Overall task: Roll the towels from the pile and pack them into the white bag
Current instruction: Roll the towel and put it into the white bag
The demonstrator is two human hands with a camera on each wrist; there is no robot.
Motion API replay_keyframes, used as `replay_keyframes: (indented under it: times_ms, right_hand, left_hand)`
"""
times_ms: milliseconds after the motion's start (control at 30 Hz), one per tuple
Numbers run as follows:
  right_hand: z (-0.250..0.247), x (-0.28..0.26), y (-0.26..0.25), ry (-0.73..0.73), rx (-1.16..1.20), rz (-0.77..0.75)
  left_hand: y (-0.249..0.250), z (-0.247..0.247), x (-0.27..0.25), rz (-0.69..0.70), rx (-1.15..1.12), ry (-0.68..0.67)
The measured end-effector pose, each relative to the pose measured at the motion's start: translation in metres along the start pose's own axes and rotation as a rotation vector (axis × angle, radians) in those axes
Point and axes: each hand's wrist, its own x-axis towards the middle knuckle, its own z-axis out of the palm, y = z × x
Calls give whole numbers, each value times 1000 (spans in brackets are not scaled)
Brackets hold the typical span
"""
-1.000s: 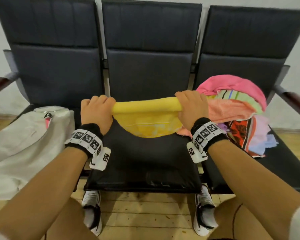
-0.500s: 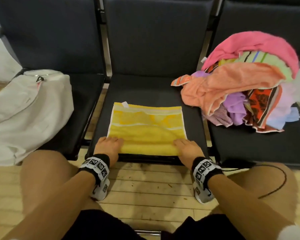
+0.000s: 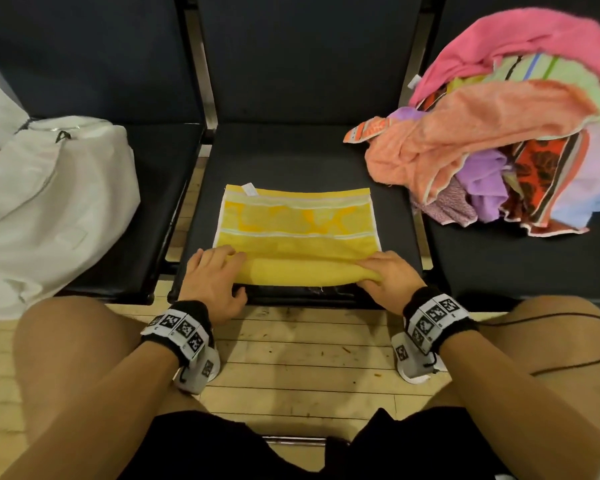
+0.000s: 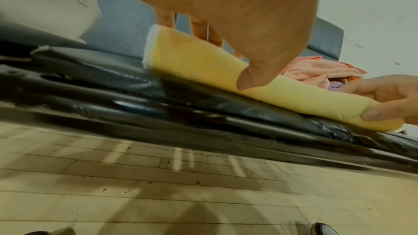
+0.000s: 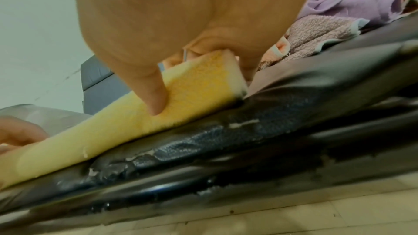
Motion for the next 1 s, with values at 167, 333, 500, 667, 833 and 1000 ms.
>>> replay_keyframes:
  times_ms: [167, 333, 500, 667, 833, 1000]
  right_hand:
    - [-7, 3, -9, -10, 108, 151]
    - [-6, 7, -5, 52, 163, 109]
    - [2, 8, -16, 229, -124, 9]
    - [20, 7, -39, 139, -149, -113]
    - [37, 5, -37, 212, -194, -131]
    - [22, 8, -41, 155, -222, -68]
  left_hand:
    - [2, 6, -1, 35, -22, 41]
    - [-1, 6, 6, -4, -27, 39]
    - [6, 5, 13, 46, -82, 108]
    - [29, 13, 19, 163, -101, 19]
    - [32, 17, 24, 155, -50, 26]
    - [43, 4, 24, 124, -81, -63]
